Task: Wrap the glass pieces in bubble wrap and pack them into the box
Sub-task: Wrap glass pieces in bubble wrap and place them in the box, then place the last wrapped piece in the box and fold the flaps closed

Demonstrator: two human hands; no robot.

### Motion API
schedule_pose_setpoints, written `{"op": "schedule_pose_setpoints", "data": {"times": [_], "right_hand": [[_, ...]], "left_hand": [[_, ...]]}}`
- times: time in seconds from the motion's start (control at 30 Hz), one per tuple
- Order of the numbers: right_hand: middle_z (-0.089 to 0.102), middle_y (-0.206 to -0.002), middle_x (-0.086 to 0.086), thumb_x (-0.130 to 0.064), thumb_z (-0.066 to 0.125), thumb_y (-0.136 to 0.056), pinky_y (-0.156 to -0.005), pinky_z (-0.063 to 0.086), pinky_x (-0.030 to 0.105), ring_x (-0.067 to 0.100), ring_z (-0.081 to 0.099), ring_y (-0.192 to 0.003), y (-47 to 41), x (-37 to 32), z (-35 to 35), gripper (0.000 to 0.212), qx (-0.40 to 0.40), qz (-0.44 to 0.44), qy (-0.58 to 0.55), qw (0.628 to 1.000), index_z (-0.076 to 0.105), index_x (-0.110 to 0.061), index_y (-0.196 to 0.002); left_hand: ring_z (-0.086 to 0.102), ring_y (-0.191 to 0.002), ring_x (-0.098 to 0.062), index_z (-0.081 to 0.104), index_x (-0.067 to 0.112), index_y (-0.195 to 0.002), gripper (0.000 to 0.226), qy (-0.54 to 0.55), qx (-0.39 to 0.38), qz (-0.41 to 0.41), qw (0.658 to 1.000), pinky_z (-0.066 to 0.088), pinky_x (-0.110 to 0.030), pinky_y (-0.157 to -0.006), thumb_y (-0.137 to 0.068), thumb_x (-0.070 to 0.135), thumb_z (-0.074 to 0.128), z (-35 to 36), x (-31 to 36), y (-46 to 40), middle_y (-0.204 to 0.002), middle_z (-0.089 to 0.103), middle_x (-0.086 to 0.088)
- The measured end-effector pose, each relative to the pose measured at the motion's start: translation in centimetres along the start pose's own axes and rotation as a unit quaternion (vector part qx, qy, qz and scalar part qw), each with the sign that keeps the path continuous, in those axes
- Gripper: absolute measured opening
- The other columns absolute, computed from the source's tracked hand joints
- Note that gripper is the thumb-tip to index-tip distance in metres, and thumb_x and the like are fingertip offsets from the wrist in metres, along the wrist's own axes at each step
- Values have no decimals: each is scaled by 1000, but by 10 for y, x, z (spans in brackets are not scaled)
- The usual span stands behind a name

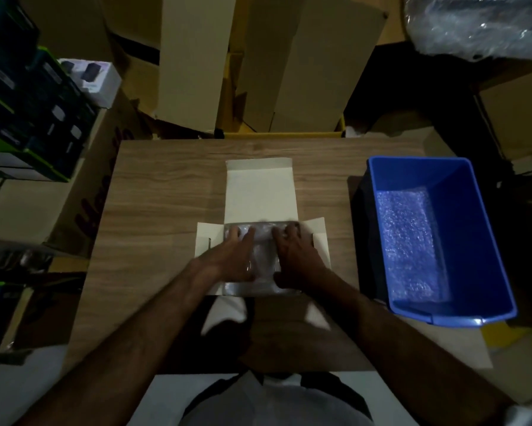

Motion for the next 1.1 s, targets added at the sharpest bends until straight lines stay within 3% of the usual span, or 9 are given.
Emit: {"op": "schedule_pose_setpoints", "data": {"times": [0.17, 0.27, 0.33, 0.47, 0.73, 0.83, 0.93, 1.03, 1.1], "right_hand": [[22, -160, 25, -42, 87, -73, -115, 33, 46, 41, 24, -147, -1, 10, -6, 122, -52, -21, -72, 996, 10, -10, -162], [21, -157, 23, -46, 93, -61, -109, 40, 47, 39, 29, -143, 3, 9, -7, 134, -39, -11, -16, 999, 9, -15, -161], [18, -157, 26, -52, 91, -62, -112, 36, 51, 43, 23, -145, 3, 4, -4, 136, -35, -9, 43, 998, 6, -15, -161], [14, -159, 33, -52, 83, -74, -119, 22, 57, 49, 19, -147, 1, -2, 2, 126, -24, -4, 51, 998, 2, -12, -161], [9, -161, 36, -48, 85, -75, -121, 28, 52, 50, 19, -149, -2, -3, 6, 129, -52, 2, -6, 999, -2, -8, -161], [12, -160, 35, -45, 83, -78, -120, 29, 53, 48, 24, -147, 2, -5, 1, 124, -45, 0, -1, 999, -1, -7, -161], [16, -160, 28, -43, 84, -78, -118, 28, 52, 42, 26, -146, 14, -3, -10, 121, -18, -15, -16, 1000, 4, -5, -160], [12, -166, 19, -38, 80, -83, -112, 41, 41, 33, 23, -150, 35, 12, -29, 110, 63, -10, -90, 994, 8, -11, -162], [10, -168, 17, -33, 71, -91, -118, 35, 37, 29, 20, -154, 53, 23, -43, 95, 118, -12, -97, 988, 11, -14, -162]], "left_hand": [[51, -130, -33, 4, 20, -162, 141, -86, -39, 15, 995, 53, -40, -100, -58, 41, 97, -16, -3, -3, -157, 17, -17], [52, -128, -35, 8, 22, -160, 144, -136, -17, 12, 991, 53, -44, -99, -51, 35, 101, -14, 0, -1, -153, 21, -16], [50, -128, -36, 11, 24, -160, 132, -153, 13, 7, 988, 53, -46, -97, -60, 30, 96, -9, 2, -1, -150, 23, -16], [45, -129, -34, 16, 23, -160, 83, -201, 91, 14, 975, 50, -45, -96, -92, 24, 64, -6, 8, -6, -149, 33, -17], [39, -136, -37, 4, 15, -162, 85, -262, 97, 9, 960, 33, -43, -108, -97, 32, 55, 6, 11, -10, -154, 32, -22], [35, -141, -38, 2, 11, -161, 84, -261, 102, 10, 960, 25, -47, -116, -99, 36, 52, 7, 13, -7, -157, 27, -24], [33, -143, -36, 7, 10, -160, 96, -246, 113, 0, 963, 11, -53, -123, -90, 44, 64, 3, 13, 8, -158, 29, -21], [29, -148, -31, 20, 15, -160, 105, -135, 185, 21, 973, 6, -50, -123, -78, 51, 76, -8, 23, 29, -162, 29, -14], [28, -150, -32, 30, 14, -158, 99, -84, 230, 59, 968, 8, -50, -124, -78, 46, 78, -16, 43, 41, -163, 29, -15]]}}
Point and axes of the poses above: each hand's wrist, its own y-axis away from the middle knuckle, its own z-axis out of the palm, x = y × z, the point moved 7 cm from there along -y, towards the middle knuckle
